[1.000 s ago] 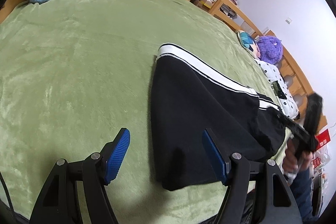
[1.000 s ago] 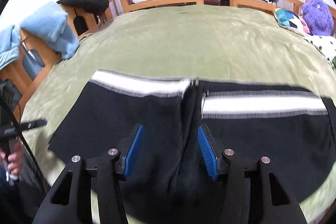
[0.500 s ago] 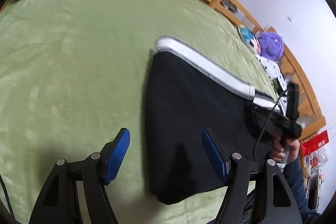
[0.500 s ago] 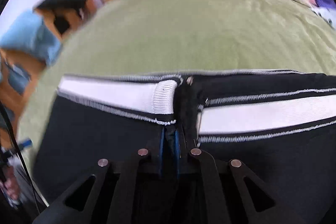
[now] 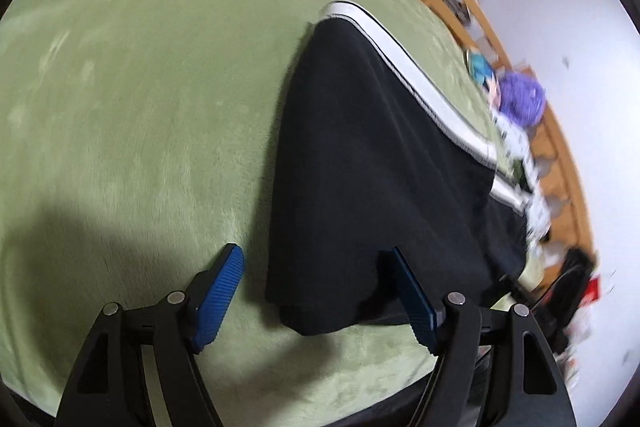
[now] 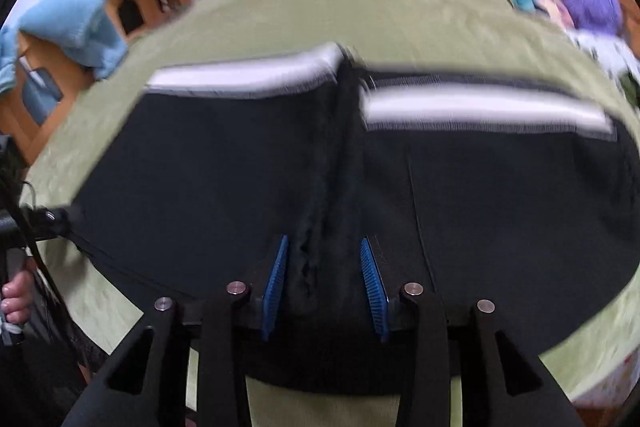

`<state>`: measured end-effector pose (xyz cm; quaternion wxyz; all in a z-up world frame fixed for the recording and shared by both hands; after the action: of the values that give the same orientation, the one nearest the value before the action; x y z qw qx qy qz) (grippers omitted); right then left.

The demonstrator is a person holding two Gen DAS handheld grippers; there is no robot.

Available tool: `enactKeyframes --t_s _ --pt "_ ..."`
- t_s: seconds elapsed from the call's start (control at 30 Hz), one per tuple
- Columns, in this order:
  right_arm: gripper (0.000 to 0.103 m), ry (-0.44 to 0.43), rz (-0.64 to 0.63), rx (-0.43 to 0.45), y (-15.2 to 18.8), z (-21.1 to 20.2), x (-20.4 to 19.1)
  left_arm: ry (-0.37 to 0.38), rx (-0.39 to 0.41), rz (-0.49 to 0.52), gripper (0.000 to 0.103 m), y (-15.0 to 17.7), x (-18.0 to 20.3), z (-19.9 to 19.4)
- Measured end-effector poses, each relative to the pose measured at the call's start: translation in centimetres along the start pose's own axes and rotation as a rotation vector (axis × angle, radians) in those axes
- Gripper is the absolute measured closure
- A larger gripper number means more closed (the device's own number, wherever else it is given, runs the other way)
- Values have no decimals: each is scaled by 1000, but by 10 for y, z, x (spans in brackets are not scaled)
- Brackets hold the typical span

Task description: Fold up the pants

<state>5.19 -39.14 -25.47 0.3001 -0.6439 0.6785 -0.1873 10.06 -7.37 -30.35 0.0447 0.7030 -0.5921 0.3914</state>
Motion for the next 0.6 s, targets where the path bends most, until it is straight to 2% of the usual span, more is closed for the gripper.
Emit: enactKeyframes --t_s 0.13,0.2,0.27,0.37,0.43,0.47,0.5,0.53,0.6 --pt "63 -27 79 36 -2 -13 6 28 13 -35 28 1 6 3" --pt "56 -19 87 90 -3 -23 8 67 3 -29 27 4 15 8" --pt "48 -14 108 103 1 -24 10 32 16 -17 26 5 20 17" --pt "47 -25 119 74 14 -18 15 -12 49 -2 29 2 27 24" --pt "47 -23 116 75 13 -18 15 -45 59 18 49 0 31 21" --pt "47 -25 115 77 13 -20 16 -56 62 25 55 -1 30 17" --pt "47 -30 125 84 13 -24 17 -56 66 29 72 -3 31 14" --pt "47 -35 135 92 12 -26 18 -44 74 43 82 -7 36 7" --pt "47 -36 151 112 11 -37 21 -24 91 76 87 -15 48 -6"
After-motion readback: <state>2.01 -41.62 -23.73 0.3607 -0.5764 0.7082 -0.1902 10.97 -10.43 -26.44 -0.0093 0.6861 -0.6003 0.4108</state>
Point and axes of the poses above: each gripper's, at about its wrist camera, not at the fingertips, and z roughly the way its jaws point, x to its right, y to its underside, the point moved 8 cm from there along z, roughly the way its jaws point, and after that the axes turned 8 degrees about x, right-handed, at the moved point
